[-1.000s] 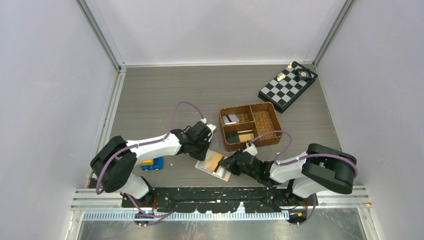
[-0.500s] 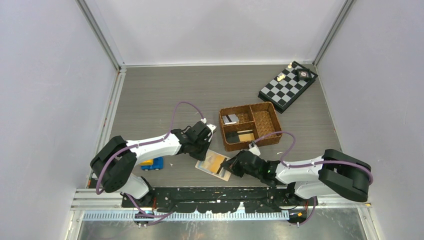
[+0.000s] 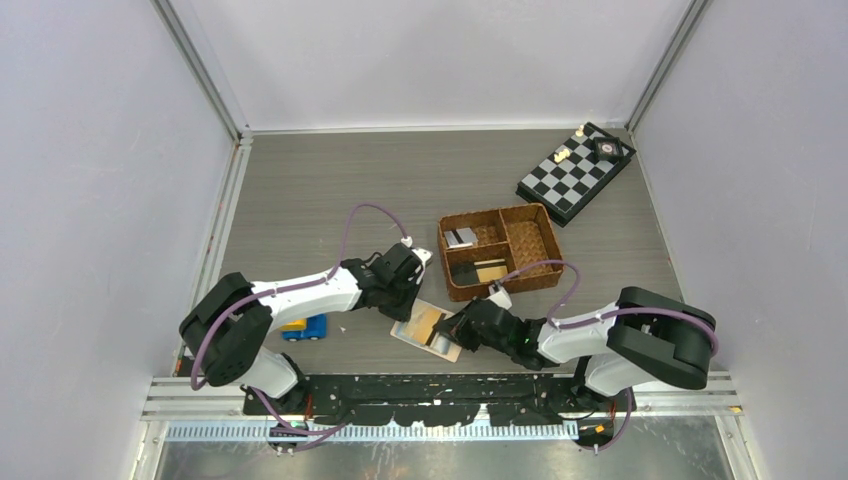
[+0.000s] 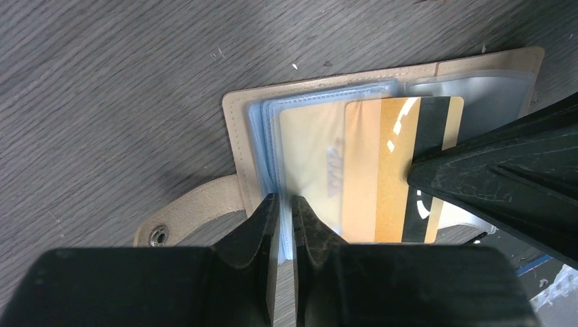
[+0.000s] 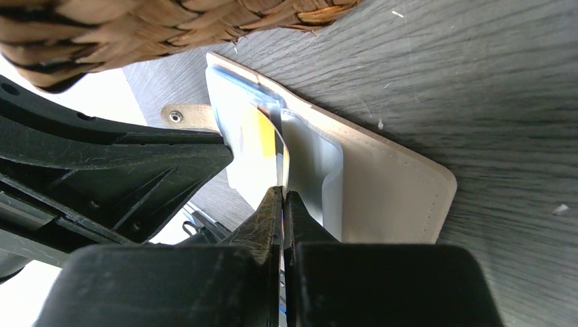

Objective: Put the credit cards into the card holder
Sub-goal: Insert the credit card into the card holder.

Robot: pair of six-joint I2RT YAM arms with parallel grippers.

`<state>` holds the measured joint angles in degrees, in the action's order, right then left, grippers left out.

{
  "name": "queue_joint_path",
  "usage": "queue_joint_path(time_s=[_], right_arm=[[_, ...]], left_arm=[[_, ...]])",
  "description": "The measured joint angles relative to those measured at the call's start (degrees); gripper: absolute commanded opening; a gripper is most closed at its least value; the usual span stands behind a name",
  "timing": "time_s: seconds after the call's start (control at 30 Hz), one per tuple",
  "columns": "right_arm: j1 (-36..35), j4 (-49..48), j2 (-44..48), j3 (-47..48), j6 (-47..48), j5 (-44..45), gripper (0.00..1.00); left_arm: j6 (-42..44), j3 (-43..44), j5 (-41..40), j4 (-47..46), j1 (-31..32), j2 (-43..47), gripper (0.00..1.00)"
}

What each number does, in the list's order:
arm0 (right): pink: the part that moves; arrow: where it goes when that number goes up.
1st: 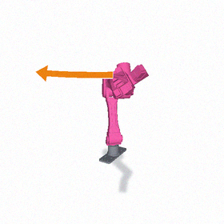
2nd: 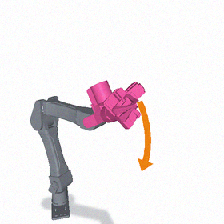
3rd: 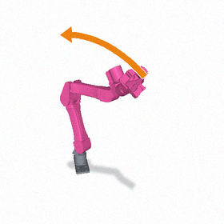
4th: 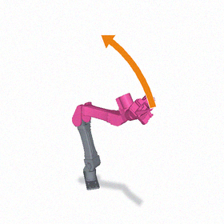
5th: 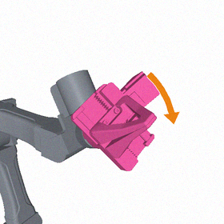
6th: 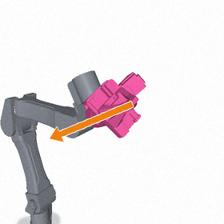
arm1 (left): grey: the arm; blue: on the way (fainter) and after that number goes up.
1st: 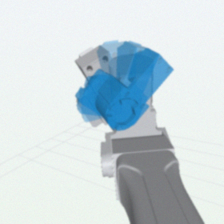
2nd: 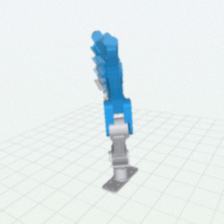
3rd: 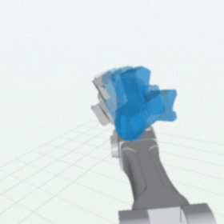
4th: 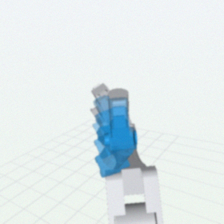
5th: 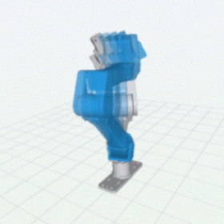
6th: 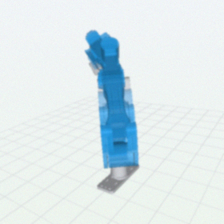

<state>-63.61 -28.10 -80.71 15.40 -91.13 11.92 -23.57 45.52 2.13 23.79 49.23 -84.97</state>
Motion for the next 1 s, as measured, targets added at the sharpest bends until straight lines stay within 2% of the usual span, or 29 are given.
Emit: queue_joint_path(time_s=[0.37, 0.47, 0.57, 0.7, 0.87, 1.0], right_arm=[[1.0, -0.6, -3.0, 2.9, 2.8, 0.0, 0.01], [1.1, -0.9, -4.1, 3.8, 3.6, -0.1, 0.08], [1.1, -0.3, -4.0, 4.2, 4.3, 0.0, 0.16], [1.1, 4.1, -1.9, 4.6, 5.6, 0.1, 0.28], [0.5, 12.3, 3.1, 4.9, 7.3, 1.3, 0.39], [-0.9, 18.3, 6.1, 6.2, 8.7, 2.6, 0.42]], left_arm=[[0.0, -0.3, -0.2, -0.3, 0.0, 0.2, 0.21], [0.0, -0.6, -0.3, -0.4, 0.0, 0.5, 0.26], [0.0, -1.1, -0.9, -0.7, 0.0, 1.1, 0.36], [-0.1, -1.8, -1.6, 0.4, -0.1, 2.6, 0.46], [-0.5, -1.9, -1.7, 2.5, -0.4, 7.3, 0.5], [-0.9, -1.9, -2.0, 3.2, -1.5, 10.2, 0.51]])
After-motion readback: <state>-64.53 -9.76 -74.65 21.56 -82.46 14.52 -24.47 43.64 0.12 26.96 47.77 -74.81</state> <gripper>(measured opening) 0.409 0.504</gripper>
